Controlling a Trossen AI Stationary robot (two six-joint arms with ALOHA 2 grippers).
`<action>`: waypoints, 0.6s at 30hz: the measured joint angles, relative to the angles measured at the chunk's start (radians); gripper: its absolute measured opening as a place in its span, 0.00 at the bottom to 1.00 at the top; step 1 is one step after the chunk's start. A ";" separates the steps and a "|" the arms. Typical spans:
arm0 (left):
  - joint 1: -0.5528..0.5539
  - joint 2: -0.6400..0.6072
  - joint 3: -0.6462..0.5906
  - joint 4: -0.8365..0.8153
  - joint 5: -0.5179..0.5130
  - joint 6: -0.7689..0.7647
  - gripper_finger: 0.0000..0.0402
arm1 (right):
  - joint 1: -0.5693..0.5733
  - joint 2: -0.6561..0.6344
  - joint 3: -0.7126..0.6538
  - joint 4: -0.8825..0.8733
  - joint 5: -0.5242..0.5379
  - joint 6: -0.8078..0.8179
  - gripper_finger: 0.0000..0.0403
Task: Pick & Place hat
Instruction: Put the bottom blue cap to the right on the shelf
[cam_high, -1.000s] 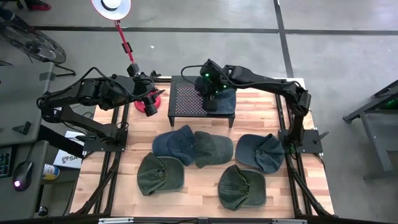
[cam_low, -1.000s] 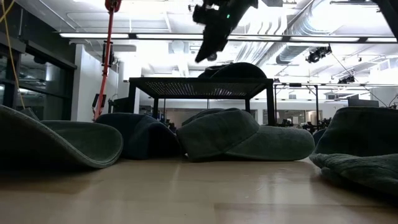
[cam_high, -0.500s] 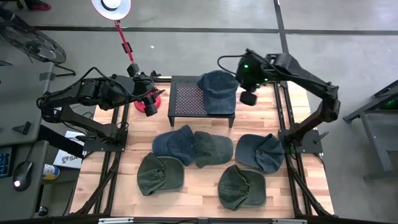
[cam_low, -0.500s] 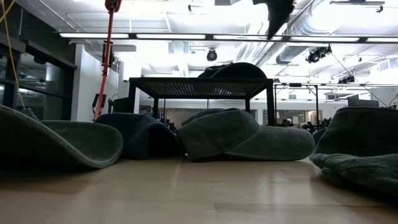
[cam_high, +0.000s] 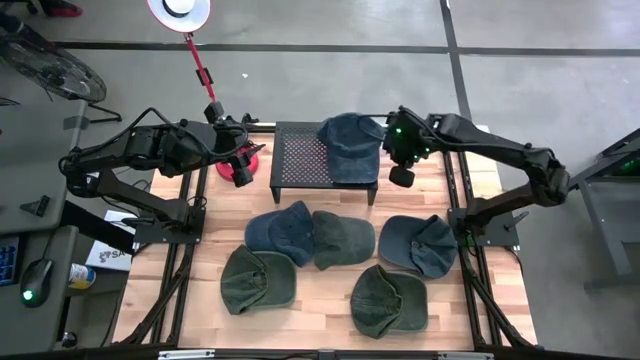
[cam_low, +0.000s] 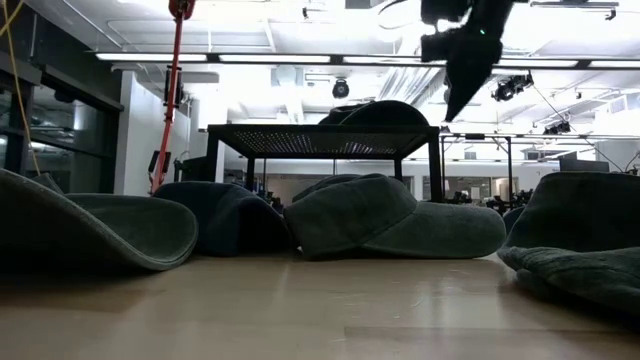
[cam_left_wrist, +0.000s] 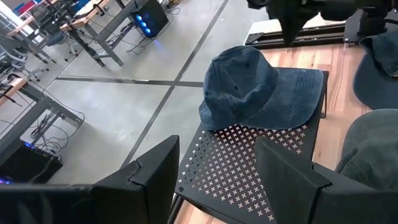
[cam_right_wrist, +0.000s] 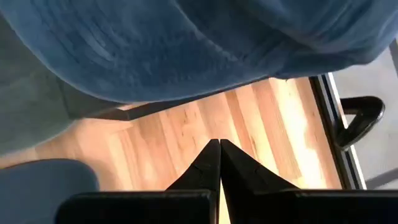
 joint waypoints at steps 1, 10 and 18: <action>0.000 0.000 0.000 0.000 0.000 0.000 0.51 | -0.006 -0.012 -0.029 0.026 -0.011 -0.021 0.00; 0.000 0.000 0.000 0.000 0.000 0.000 0.51 | -0.017 -0.044 -0.222 0.313 -0.050 -0.149 0.00; 0.000 0.000 0.000 0.000 0.000 -0.002 0.51 | -0.070 -0.045 -0.280 0.409 -0.058 -0.193 0.00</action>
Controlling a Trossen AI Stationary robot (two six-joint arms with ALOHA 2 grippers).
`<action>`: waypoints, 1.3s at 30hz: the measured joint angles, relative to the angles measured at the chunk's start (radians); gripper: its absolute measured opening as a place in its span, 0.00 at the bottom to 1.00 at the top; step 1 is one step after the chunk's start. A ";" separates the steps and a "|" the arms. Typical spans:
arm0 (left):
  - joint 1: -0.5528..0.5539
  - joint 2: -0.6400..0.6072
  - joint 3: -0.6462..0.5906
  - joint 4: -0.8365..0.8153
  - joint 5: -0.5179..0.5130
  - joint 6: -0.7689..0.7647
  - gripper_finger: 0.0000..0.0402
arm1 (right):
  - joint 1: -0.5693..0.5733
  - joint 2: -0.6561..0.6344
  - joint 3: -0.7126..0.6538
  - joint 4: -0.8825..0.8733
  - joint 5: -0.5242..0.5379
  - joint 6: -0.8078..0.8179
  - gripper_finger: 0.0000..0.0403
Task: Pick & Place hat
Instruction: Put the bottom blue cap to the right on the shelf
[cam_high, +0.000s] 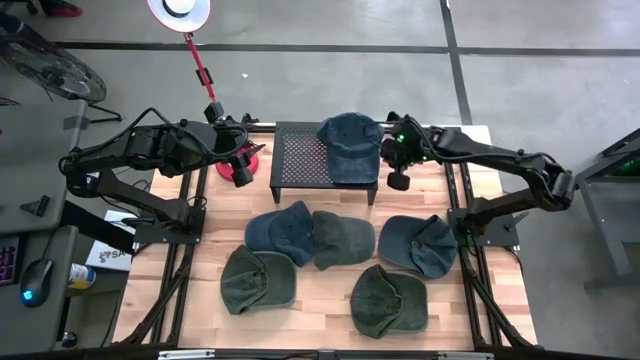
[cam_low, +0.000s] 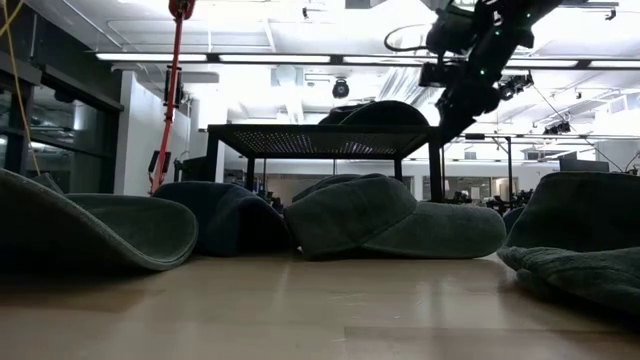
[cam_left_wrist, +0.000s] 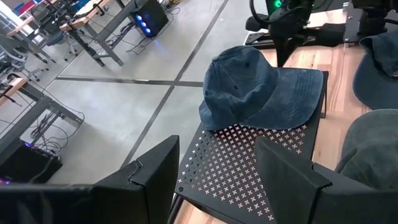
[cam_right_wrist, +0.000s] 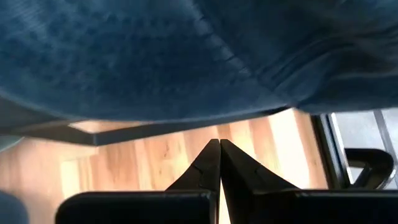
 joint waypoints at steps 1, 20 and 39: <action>0.000 0.000 0.000 0.000 0.000 0.000 0.51 | -0.006 0.000 -0.003 0.015 -0.006 -0.006 0.00; 0.000 0.000 0.000 0.000 0.000 -0.001 0.51 | -0.033 0.000 -0.010 0.120 -0.067 -0.037 0.00; 0.000 0.000 0.000 0.000 0.000 -0.002 0.51 | -0.033 0.001 -0.010 0.125 -0.103 -0.028 0.00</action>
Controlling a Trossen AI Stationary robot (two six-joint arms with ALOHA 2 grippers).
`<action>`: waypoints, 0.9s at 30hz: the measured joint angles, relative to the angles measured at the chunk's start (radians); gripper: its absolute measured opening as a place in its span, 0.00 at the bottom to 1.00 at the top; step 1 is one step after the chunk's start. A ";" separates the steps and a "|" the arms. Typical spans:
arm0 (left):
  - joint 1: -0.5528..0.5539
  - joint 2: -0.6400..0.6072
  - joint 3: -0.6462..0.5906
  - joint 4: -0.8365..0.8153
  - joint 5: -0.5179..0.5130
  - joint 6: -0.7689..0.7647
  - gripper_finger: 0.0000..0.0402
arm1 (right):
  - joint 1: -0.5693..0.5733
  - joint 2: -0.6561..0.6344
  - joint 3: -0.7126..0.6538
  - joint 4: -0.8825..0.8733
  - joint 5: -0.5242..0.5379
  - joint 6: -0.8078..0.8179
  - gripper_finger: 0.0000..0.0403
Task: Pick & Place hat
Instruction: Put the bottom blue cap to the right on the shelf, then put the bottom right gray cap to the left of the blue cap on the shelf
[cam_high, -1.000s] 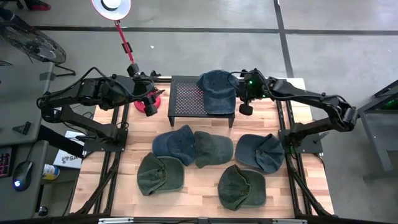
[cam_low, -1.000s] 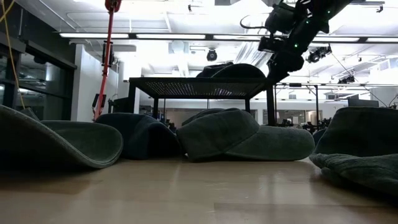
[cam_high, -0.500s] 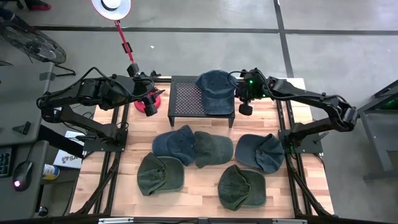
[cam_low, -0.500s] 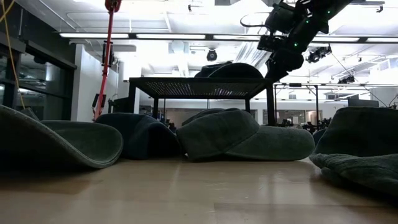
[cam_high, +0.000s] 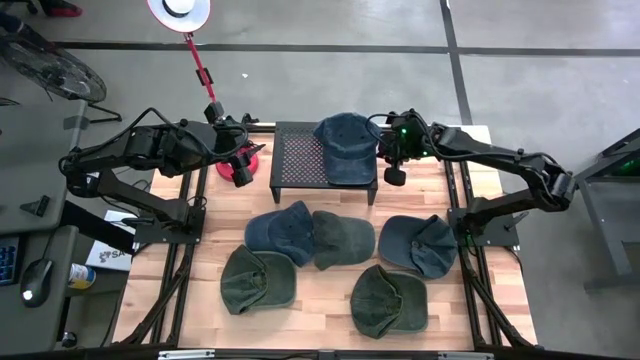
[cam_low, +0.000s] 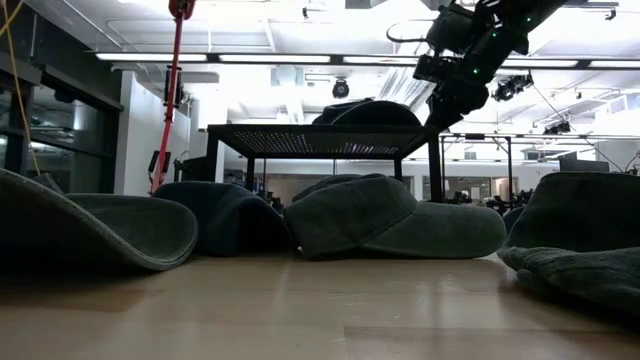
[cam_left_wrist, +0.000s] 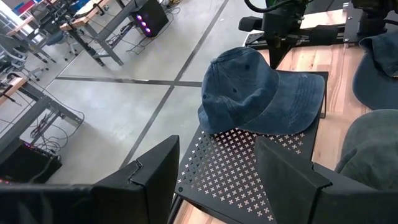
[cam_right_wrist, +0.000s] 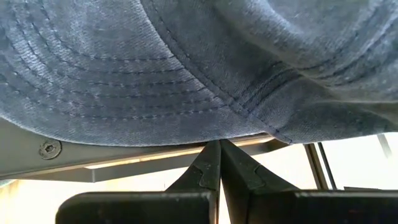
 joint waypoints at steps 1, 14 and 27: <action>0.000 0.000 0.000 0.000 0.000 0.000 0.51 | 0.000 0.000 0.000 0.000 0.005 0.002 0.00; 0.000 0.000 0.000 0.000 0.000 0.002 0.51 | 0.000 -0.085 0.004 -0.131 0.202 0.166 0.00; 0.000 0.003 0.000 -0.001 0.008 0.003 0.51 | 0.017 -0.212 0.030 -0.573 -0.104 0.785 0.35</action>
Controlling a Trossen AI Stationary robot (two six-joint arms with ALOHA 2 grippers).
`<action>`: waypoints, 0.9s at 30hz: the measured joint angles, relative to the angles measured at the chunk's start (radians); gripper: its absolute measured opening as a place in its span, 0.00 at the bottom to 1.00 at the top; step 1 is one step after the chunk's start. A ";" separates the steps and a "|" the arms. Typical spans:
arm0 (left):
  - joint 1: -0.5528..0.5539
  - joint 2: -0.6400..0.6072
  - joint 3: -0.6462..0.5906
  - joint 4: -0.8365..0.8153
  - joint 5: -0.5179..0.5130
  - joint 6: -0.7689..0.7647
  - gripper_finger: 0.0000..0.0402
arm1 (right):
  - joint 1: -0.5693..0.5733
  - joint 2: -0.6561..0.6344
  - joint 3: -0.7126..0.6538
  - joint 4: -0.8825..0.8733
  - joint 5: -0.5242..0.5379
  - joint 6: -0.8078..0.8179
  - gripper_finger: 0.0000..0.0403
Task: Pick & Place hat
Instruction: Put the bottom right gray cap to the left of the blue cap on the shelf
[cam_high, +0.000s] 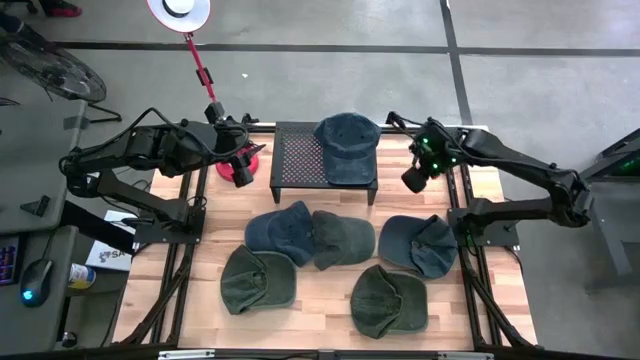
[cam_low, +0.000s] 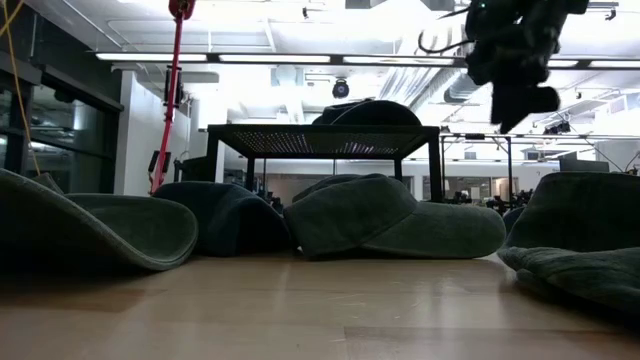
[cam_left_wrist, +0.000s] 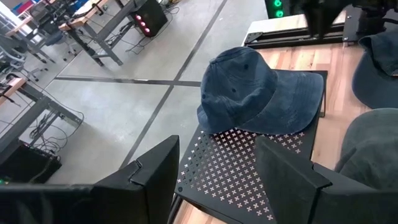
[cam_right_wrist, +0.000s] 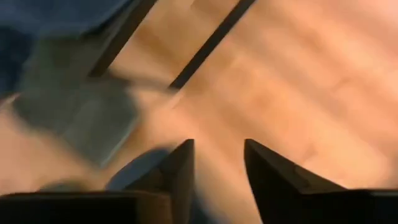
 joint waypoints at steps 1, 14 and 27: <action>0.000 0.000 0.000 0.000 0.008 0.000 0.51 | 0.013 0.000 0.000 -0.019 -0.048 0.011 0.37; 0.000 0.000 0.000 -0.052 0.023 0.001 0.51 | 0.466 0.001 0.000 0.058 -0.145 0.290 0.44; 0.000 0.000 0.000 -0.068 0.023 0.001 0.51 | 0.766 0.001 -0.009 -0.191 0.299 1.104 0.44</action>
